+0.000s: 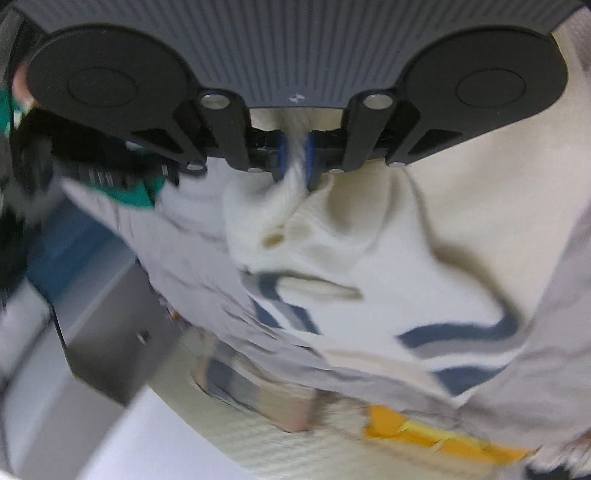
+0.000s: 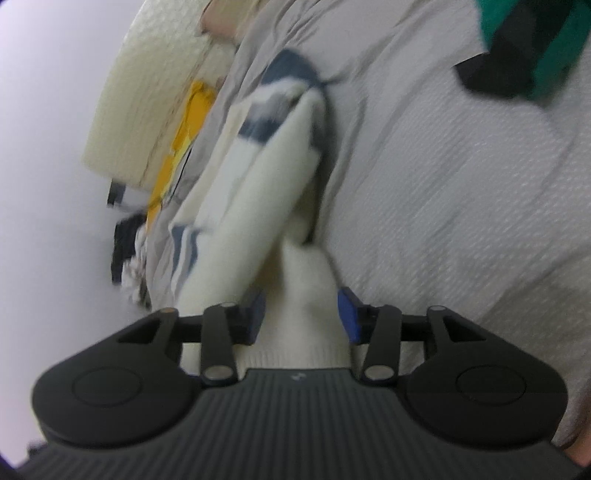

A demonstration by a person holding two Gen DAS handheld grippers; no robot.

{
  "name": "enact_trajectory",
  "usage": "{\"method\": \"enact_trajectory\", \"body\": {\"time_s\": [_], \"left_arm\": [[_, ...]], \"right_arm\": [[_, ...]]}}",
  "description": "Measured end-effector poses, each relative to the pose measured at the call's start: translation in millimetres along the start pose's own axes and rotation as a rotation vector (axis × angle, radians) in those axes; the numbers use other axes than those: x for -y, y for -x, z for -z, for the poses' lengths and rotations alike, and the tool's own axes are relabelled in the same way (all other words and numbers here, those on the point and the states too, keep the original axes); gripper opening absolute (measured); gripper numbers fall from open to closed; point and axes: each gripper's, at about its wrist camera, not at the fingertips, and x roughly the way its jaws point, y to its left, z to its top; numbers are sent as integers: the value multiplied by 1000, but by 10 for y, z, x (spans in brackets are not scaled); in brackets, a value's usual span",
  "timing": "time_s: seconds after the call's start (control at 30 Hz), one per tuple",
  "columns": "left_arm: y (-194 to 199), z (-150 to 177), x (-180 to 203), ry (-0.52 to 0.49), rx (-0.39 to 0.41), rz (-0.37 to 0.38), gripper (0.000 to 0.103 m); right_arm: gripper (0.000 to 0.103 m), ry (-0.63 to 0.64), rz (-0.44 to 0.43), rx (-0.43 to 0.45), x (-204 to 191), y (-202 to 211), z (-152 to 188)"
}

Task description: Fold large clothes

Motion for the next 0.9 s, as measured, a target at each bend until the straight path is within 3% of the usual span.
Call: {"method": "enact_trajectory", "body": {"time_s": [0.1, 0.4, 0.47, 0.63, 0.73, 0.8, 0.9], "left_arm": [[-28, -42, -226, 135, -9, 31, 12], [-51, 62, -551, 372, -26, 110, 13], [-66, 59, -596, 408, -24, 128, 14], [-21, 46, -624, 428, 1, 121, 20], [-35, 32, -662, 454, 0, 134, 22], [-31, 18, -653, 449, -1, 138, 23], [-19, 15, -632, 420, 9, 151, 28]], "right_arm": [[47, 66, -34, -47, -130, -79, 64], [51, 299, -65, -140, -561, -410, 332], [60, 360, -64, -147, -669, -488, 393], [61, 474, -27, -161, -820, -688, 514], [46, 531, 27, -174, -848, -786, 595], [9, 558, 38, -183, -866, -772, 627], [3, 551, -9, -122, -914, -560, 616]]}}
